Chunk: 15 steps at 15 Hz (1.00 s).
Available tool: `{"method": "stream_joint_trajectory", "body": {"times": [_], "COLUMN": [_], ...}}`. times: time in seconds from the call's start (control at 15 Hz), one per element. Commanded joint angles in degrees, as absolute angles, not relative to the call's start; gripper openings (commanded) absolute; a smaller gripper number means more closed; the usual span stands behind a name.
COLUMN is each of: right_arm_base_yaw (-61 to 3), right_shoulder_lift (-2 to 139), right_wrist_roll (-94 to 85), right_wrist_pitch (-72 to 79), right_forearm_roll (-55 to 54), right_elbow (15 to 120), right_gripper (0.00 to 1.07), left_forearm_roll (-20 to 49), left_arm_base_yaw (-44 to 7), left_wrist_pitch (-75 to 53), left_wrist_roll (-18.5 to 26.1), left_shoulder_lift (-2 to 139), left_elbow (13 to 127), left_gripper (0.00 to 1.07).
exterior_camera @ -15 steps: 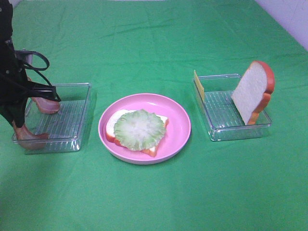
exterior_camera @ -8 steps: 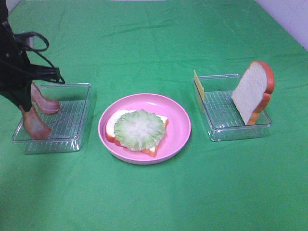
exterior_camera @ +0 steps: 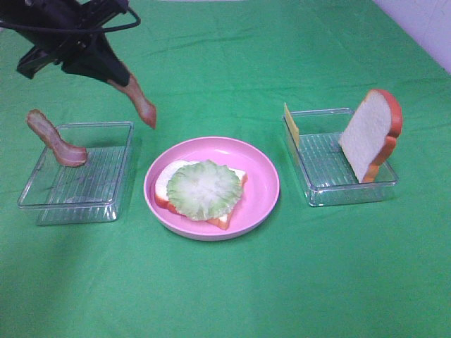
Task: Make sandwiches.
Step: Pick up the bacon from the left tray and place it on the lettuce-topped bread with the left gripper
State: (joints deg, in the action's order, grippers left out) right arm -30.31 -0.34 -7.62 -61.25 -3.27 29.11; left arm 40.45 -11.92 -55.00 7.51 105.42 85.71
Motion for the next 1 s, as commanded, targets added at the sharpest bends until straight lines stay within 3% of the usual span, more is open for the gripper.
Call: {"method": "stream_joint_trajectory", "body": {"times": [0.07,0.33,0.4,0.53,0.73,1.0], "right_arm_base_yaw": [-30.31,-30.31,-30.31,-30.31,-30.31,-30.31], "right_shoulder_lift": [-0.97,-0.97,-0.97,-0.97,-0.97,-0.97], "right_wrist_roll": [-7.68,-7.68,-7.68,-7.68,-7.68,-7.68], "right_wrist_pitch": [-60.68,-60.68,-60.68,-60.68,-60.68,-60.68], "right_forearm_roll": [-2.86,-2.86,-2.86,-2.86,-2.86,-2.86], "right_elbow": [28.93,28.93,28.93,28.93,28.93,28.93], "right_gripper": [0.79,0.79,0.79,0.79,0.79,0.79], "left_forearm_roll": [51.97,59.93,62.34,63.83,59.42,45.49], "left_arm_base_yaw": [-15.24,-22.69,-24.98,-25.84,-25.21,-24.87], "left_wrist_pitch": [-52.71,-50.08,-48.24,-47.9,-48.13,-47.15], "left_wrist_roll": [15.93,21.72,25.32,26.7,26.01,16.21], "left_shoulder_lift": [107.54,114.53,118.32,121.12,122.61,122.56], "left_elbow": [85.77,85.77,85.77,85.77,85.77,85.77], "left_gripper": [0.0,0.0,0.0,0.0,0.0,0.0]}}
